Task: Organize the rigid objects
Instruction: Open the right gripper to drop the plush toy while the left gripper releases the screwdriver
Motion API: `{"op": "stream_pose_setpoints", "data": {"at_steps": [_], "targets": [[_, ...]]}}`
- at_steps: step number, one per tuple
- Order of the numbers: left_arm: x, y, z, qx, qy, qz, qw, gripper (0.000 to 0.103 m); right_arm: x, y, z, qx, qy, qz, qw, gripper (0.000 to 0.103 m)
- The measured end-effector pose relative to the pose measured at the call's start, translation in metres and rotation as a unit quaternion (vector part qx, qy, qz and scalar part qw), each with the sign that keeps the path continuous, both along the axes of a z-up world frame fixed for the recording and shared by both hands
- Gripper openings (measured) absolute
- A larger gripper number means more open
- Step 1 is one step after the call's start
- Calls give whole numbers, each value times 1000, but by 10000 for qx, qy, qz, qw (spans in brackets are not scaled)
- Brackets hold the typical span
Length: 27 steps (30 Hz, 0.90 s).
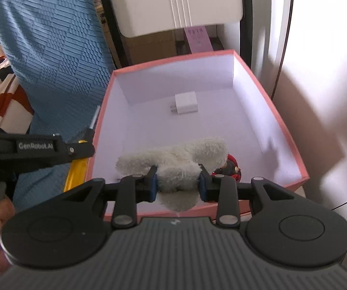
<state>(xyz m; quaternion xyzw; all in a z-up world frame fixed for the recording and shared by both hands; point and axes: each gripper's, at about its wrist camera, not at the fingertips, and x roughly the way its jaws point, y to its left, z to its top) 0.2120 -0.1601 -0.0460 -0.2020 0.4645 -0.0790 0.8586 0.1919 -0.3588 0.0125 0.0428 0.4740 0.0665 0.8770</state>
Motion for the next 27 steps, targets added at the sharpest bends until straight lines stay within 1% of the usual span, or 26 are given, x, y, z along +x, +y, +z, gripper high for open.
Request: {"op": "stream_pose_setpoints", "data": {"at_steps": [6, 9, 11, 15, 17, 21, 24, 27], "targets": [[18, -7, -14, -21, 179, -37, 9998, 19, 17, -2, -18, 153, 299, -102, 9994, 36], [23, -7, -18, -168, 281, -76, 9994, 19, 19, -4, -23, 189, 386, -136, 9990, 36], [25, -7, -17, -127, 234, -58, 9996, 20, 21, -7, -26, 262, 467, -176, 9984, 38], [28, -7, -16, -30, 375, -113, 9992, 22, 22, -10, -28, 324, 528, -307, 9976, 39], [25, -4, -12, 1, 333, -99, 9994, 22, 23, -11, -28, 352, 606, -311, 9971, 39], [13, 0, 5, 152, 108, -170, 9997, 22, 21, -12, -19, 267, 499, -413, 9975, 40], [3, 5, 20, 250, -97, -231, 9994, 22, 16, -11, -6, 291, 344, -410, 9981, 40], [-8, 15, 35, 261, -231, -234, 9991, 22, 7, -5, 12, 186, 100, -340, 9992, 40]]}}
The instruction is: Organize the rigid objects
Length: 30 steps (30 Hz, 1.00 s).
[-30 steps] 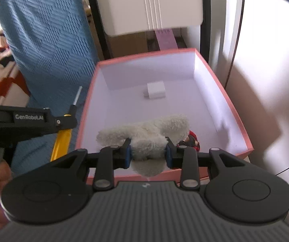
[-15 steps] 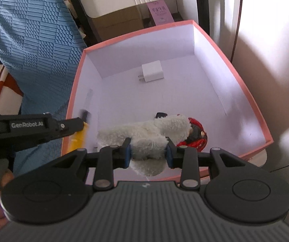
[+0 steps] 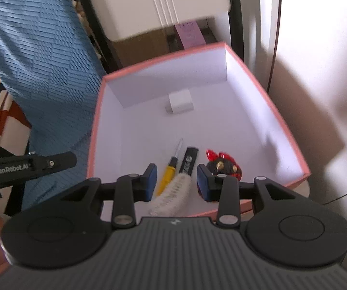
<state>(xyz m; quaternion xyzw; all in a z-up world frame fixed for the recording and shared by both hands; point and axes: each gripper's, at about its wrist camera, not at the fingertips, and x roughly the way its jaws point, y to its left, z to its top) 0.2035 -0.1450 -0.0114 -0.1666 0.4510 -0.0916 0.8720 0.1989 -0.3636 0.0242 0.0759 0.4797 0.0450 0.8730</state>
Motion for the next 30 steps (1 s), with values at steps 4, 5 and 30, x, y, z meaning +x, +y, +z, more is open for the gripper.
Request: {"op": "stream_pose_setpoints", "data": {"at_steps": [4, 5, 30], "targets": [[-17, 10, 18, 2, -144, -28, 9999, 22, -16, 8, 24, 0, -256, 41, 9997, 40], [-22, 13, 22, -33, -154, -35, 9999, 22, -20, 10, 29, 21, -301, 33, 9995, 40], [-133, 45, 93, -302, -738, -854, 9932, 24, -160, 43, 106, -220, -1299, -529, 9899, 43]]}}
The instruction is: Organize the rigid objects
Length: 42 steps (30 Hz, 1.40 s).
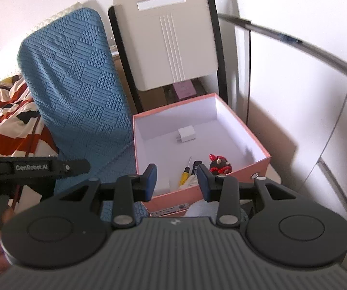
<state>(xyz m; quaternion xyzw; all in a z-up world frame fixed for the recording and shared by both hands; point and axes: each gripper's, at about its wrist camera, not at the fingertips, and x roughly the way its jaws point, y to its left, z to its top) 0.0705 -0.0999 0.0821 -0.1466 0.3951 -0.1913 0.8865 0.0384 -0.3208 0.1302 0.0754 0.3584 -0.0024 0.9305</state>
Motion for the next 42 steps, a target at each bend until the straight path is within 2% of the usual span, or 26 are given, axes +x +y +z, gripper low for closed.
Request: {"op": "stream_pose_setpoints", "data": {"at_steps": [2, 4, 7, 8, 9, 10, 12, 15, 17, 33, 38, 42], "targets": [[-10, 3, 4, 9, -94, 40, 9999, 32, -6, 0, 2, -52, -77, -50, 9999, 60], [-17, 6, 6, -29, -148, 57, 9999, 54, -12, 0, 3, -98, -135, -88, 9998, 64], [-32, 10, 9, -21, -313, 42, 9995, 70, -20, 0, 4, -64, -220, -16, 9997, 65], [-36, 12, 10, -41, -348, 46, 9994, 76, -24, -1, 3, -33, -270, -43, 9996, 68], [-40, 13, 11, -42, -388, 39, 9992, 88, -26, -2, 3, -28, -265, -88, 9996, 72], [-44, 14, 13, -3, -448, 41, 9990, 98, -27, -3, 1, -33, -233, -119, 9997, 81], [-53, 16, 17, 118, -617, 120, 9980, 103, -30, -6, -3, -41, -235, -84, 9997, 82], [-58, 18, 17, 303, -659, 320, 9968, 103, -31, -7, -6, -94, -219, -55, 9997, 82], [-59, 20, 15, 390, -652, 399, 9963, 103, -33, -5, -9, -108, -236, 2, 9997, 93], [-71, 29, -7, 259, -519, 506, 9970, 103, -37, 13, -23, -263, -119, 188, 9994, 93], [-78, 31, -6, 479, -597, 643, 9950, 103, -39, 18, -23, -333, -123, 272, 9990, 93], [-79, 35, -4, 427, -623, 665, 9949, 103, -40, 19, -23, -309, -123, 279, 9991, 93]]}}
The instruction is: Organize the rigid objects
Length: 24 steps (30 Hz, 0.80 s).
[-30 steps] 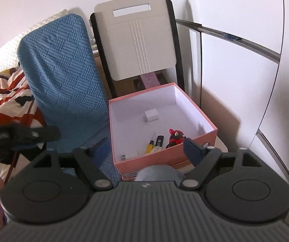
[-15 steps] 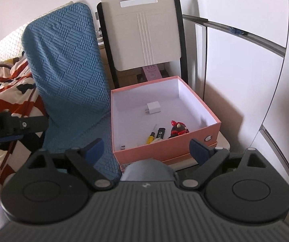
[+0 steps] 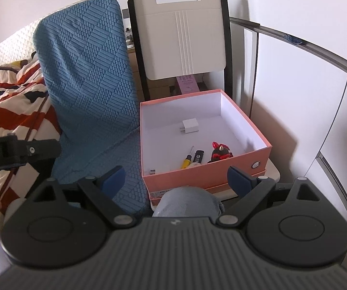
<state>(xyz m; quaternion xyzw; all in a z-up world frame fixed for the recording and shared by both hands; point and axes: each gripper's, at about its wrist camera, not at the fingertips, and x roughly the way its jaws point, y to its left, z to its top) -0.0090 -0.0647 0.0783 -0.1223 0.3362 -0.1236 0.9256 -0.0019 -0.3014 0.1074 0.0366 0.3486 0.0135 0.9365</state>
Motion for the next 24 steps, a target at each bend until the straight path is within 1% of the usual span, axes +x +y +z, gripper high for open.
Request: {"op": "stream_pose_setpoints", "data": {"at_steps": [7, 24], "targets": [[0, 1, 1, -90, 11, -54, 9999, 103, 2, 5, 4, -118, -2, -27, 9999, 93], [0, 0, 1, 9, 14, -47, 10000, 103, 2, 2, -1, -100, 39, -87, 9999, 93]]}}
